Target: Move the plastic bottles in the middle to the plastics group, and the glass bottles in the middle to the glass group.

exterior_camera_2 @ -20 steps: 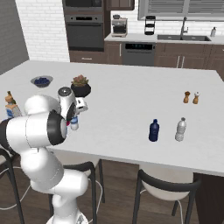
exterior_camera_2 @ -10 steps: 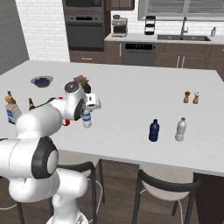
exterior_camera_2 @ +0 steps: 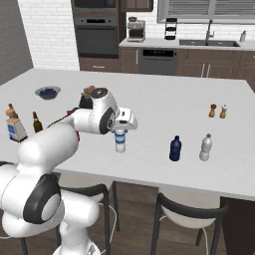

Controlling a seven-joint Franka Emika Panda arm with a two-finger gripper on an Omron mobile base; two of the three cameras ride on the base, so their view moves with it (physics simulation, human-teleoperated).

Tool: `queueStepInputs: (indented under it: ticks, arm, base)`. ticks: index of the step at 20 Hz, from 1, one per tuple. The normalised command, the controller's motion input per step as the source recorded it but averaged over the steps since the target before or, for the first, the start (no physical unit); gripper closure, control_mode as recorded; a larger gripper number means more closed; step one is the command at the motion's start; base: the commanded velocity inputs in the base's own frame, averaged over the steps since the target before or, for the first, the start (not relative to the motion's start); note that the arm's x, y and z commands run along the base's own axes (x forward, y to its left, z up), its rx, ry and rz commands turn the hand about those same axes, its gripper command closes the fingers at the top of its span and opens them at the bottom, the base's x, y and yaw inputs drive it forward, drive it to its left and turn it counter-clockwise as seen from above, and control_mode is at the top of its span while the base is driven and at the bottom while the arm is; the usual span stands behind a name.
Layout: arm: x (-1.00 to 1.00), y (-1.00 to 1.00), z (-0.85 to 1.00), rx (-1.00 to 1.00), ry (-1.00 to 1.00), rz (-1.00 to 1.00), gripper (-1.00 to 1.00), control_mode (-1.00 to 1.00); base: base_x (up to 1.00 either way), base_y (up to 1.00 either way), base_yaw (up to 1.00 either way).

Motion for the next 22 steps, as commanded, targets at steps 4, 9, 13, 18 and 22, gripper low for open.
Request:
queueStepInputs:
  ticks: [4, 9, 13, 18, 22]
  arm:
    - [-0.30, -1.00, 0.00, 0.00, 0.16, -0.26, 1.00, -1.00]
    - [-0.18, -1.00, 0.00, 0.00, 0.18, -0.29, 1.00, -1.00]
    - [-0.07, -1.00, 0.00, 0.00, 0.19, -0.32, 1.00, -1.00]
    - [-0.01, -0.78, 0.00, 0.00, 0.13, -0.25, 1.00, -1.00]
    - [0.01, -0.16, 0.00, 0.00, -0.05, -0.03, 1.00, -1.00]
  base:
    - [0.00, 0.00, 0.00]
    - [0.00, 0.00, 0.00]
    - [0.00, 0.00, 0.00]
    - [0.00, 0.00, 0.00]
    - [0.00, 0.00, 0.00]
